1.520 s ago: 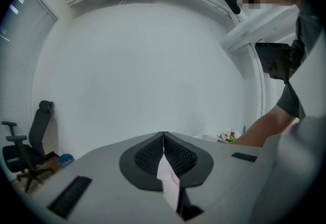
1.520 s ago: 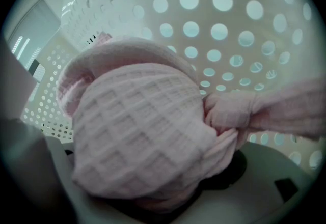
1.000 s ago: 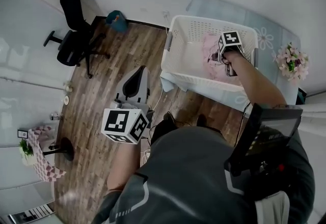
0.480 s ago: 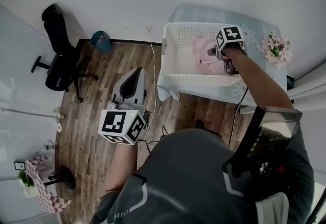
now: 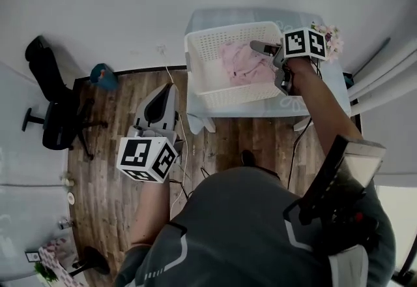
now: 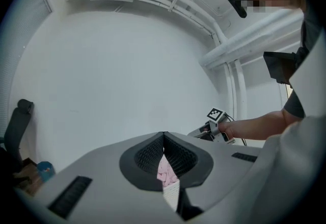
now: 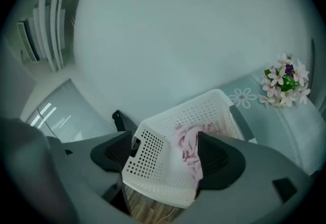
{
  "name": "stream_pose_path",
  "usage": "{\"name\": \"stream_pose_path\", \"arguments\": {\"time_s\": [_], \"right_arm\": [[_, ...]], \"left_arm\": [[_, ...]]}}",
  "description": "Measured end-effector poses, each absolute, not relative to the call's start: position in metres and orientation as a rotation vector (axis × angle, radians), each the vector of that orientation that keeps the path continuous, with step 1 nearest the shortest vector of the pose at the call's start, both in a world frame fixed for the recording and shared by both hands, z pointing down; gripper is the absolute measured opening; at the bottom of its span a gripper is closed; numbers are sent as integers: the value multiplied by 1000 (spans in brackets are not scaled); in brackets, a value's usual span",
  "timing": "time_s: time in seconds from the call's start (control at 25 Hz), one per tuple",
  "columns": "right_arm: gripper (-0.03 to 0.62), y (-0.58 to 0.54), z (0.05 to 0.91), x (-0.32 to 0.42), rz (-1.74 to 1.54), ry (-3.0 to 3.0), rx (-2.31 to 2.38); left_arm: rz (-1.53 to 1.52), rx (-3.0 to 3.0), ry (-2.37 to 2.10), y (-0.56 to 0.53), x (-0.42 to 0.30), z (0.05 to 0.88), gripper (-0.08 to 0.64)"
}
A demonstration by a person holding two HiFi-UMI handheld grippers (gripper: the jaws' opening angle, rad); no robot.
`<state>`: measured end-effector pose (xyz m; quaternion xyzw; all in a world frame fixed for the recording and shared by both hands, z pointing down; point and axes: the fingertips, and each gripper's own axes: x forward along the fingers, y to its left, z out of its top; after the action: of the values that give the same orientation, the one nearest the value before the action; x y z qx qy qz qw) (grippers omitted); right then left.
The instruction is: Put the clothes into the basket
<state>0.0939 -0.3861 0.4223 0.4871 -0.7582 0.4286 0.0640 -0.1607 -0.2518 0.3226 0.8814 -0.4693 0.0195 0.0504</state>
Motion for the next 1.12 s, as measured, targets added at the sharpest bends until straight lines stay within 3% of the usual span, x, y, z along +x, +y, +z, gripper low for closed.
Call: {"name": "stream_pose_path", "arguments": {"time_s": [0.24, 0.44, 0.56, 0.6, 1.12], "right_arm": [[374, -353, 378, 99, 1017, -2408, 1557], [238, -323, 346, 99, 761, -2444, 1679], [94, -308, 319, 94, 651, -2595, 1729], [75, -304, 314, 91, 639, -2635, 1730], [19, -262, 280, 72, 278, -2749, 1703]], "left_arm": [[38, 2733, -1320, -254, -145, 318, 11], [2, 2755, -1268, -251, -140, 311, 10], [-4, 2769, -1250, -250, -139, 307, 11], [-11, 2769, -1243, -250, -139, 307, 9], [-98, 2766, -1194, -249, -136, 304, 9]]}}
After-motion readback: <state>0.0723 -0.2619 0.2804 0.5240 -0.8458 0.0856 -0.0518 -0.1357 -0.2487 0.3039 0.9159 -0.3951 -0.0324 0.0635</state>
